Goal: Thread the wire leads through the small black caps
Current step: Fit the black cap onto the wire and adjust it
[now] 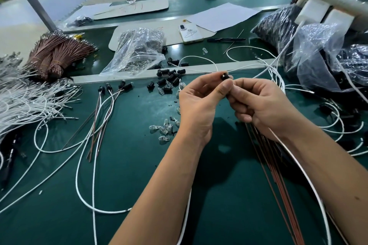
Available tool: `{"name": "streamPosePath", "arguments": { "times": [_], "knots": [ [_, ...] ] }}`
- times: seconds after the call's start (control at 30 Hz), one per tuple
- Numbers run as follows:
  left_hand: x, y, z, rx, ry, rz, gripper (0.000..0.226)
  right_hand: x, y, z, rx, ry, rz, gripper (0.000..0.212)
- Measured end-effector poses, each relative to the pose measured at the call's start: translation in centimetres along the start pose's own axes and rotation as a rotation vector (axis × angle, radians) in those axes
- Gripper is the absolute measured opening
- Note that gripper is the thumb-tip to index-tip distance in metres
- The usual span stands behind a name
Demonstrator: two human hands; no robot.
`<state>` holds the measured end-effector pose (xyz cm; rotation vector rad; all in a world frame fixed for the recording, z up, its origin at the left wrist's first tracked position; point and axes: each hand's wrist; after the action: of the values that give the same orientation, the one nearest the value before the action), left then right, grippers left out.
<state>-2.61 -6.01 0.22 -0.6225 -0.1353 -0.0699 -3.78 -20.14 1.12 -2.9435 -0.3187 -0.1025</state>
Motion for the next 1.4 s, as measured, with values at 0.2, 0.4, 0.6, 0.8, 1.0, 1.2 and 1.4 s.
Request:
{"name": "streamPosePath", "arguments": {
  "times": [0.2,0.4,0.6,0.8,1.0,1.2,1.4],
  "knots": [
    [0.2,0.4,0.3,0.044,-0.014,-0.025,0.017,0.0,0.2,0.2,-0.006,0.016,0.028,0.015],
    [0.2,0.3,0.8,0.055,-0.051,-0.059,0.018,-0.1,0.3,0.2,-0.036,0.004,0.04,0.036],
    [0.4,0.3,1.0,0.076,-0.098,-0.055,0.02,-0.1,0.5,0.3,-0.489,0.345,0.178,0.041],
    [0.7,0.7,1.0,0.126,-0.085,0.008,0.018,-0.2,0.2,-0.1,-0.965,0.65,0.315,0.024],
    [0.9,1.0,1.1,0.137,-0.06,0.025,0.018,-0.4,-0.3,0.1,-1.038,0.617,0.365,0.01],
    [0.8,0.8,1.2,0.114,-0.078,0.017,0.018,-0.3,-0.6,0.5,-1.089,0.672,0.398,0.006],
    [0.8,0.8,1.2,0.137,-0.102,0.024,0.02,-0.3,-0.6,0.7,-1.087,0.654,0.398,0.009]
  ]
}}
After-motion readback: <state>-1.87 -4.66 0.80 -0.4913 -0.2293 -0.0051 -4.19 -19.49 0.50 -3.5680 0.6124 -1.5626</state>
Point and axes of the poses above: each hand's wrist, its own x-axis towards the middle knuckle, its own y-axis out of the back of the hand, z = x × y, and after that the axes turned 4 degrees about -x, right-handed
